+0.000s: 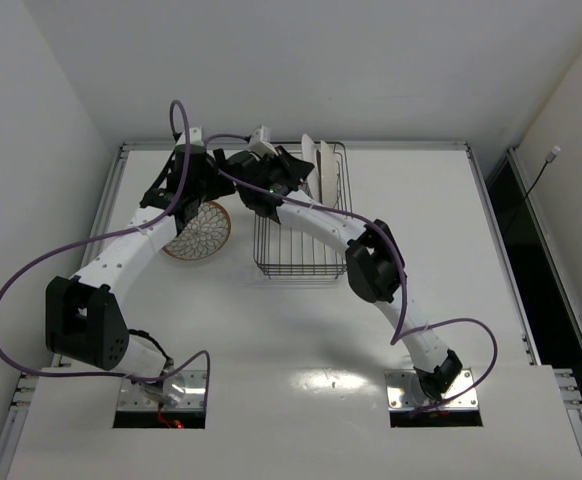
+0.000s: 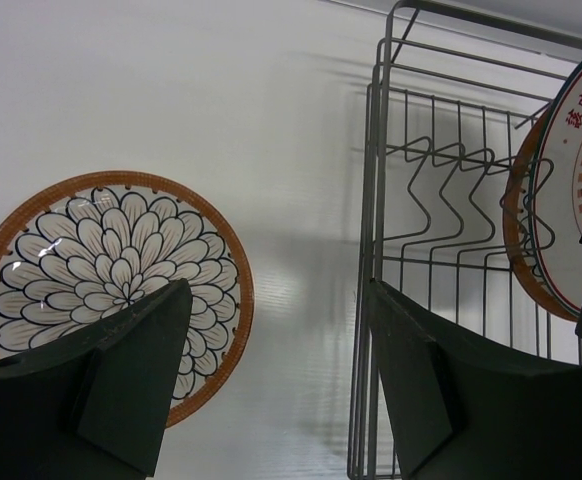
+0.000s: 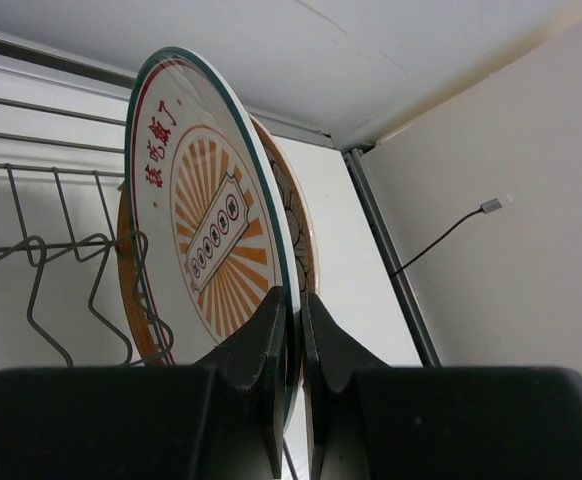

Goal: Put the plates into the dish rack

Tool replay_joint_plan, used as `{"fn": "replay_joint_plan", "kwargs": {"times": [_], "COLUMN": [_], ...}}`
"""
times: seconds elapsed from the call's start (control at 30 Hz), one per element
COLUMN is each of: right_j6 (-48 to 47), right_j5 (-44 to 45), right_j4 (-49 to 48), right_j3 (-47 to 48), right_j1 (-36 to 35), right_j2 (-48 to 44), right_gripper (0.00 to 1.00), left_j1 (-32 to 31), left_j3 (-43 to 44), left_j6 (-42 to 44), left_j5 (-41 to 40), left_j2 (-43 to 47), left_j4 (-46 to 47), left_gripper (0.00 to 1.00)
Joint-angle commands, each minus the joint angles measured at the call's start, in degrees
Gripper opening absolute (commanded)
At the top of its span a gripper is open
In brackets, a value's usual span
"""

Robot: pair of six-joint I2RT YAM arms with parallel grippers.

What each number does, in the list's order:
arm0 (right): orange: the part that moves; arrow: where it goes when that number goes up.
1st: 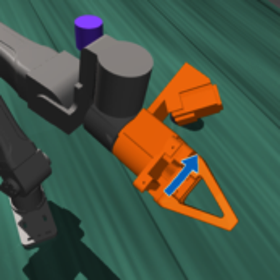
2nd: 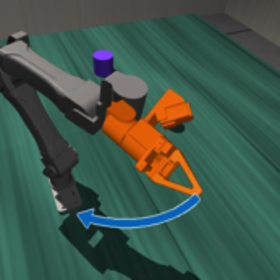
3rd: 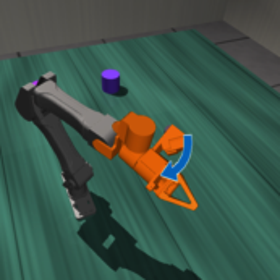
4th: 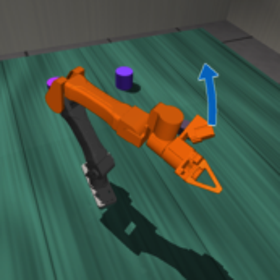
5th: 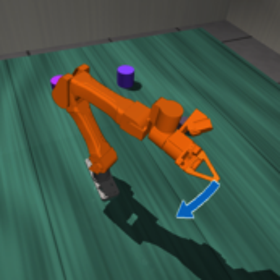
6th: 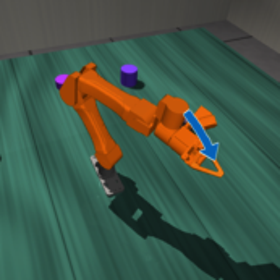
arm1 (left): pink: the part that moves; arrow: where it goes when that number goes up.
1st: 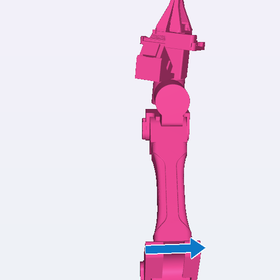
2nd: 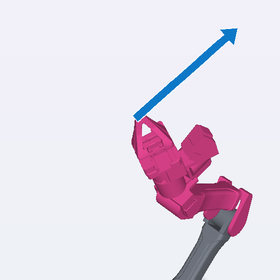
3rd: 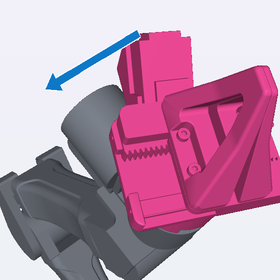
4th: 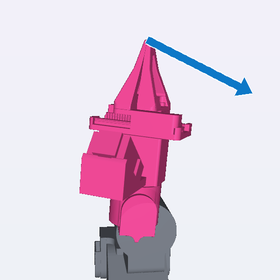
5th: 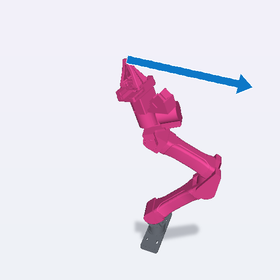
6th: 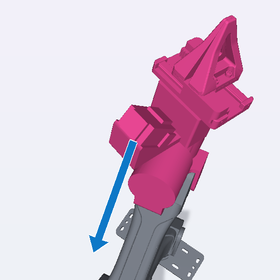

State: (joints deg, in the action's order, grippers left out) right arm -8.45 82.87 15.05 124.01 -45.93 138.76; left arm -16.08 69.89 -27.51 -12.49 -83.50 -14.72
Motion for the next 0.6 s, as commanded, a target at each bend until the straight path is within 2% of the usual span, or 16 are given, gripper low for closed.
{"fn": "replay_joint_plan", "kwargs": {"times": [0.0,0.23,0.37,0.5,0.57], "right_j6": [1.8,-4.0,-4.0,5.2,15.3], "right_j5": [3.4,4.1,3.5,-0.5,-3.1], "right_j4": [0.3,-5.6,-4.9,4.2,14.1], "right_j3": [1.8,2.4,2.4,1.7,3.1], "right_j1": [-0.3,-0.3,0.2,1.5,2.4], "right_j2": [-2.3,-4.9,-4.3,-4.8,-6.1], "right_gripper": [0.0,0.0,0.0,0.0,0.0], "left_j1": [-0.1,-0.1,-0.1,-0.1,-0.1], "left_j3": [1.0,1.0,1.0,1.0,1.0], "left_j6": [0.5,0.5,0.5,0.5,0.5], "left_j5": [-0.7,-0.7,-0.7,-0.7,-1.2], "left_j2": [1.7,1.7,1.7,1.7,1.7], "left_j4": [1.7,1.7,1.7,1.7,1.7], "left_gripper": [0.68,0.68,0.68,0.68,0.68]}}
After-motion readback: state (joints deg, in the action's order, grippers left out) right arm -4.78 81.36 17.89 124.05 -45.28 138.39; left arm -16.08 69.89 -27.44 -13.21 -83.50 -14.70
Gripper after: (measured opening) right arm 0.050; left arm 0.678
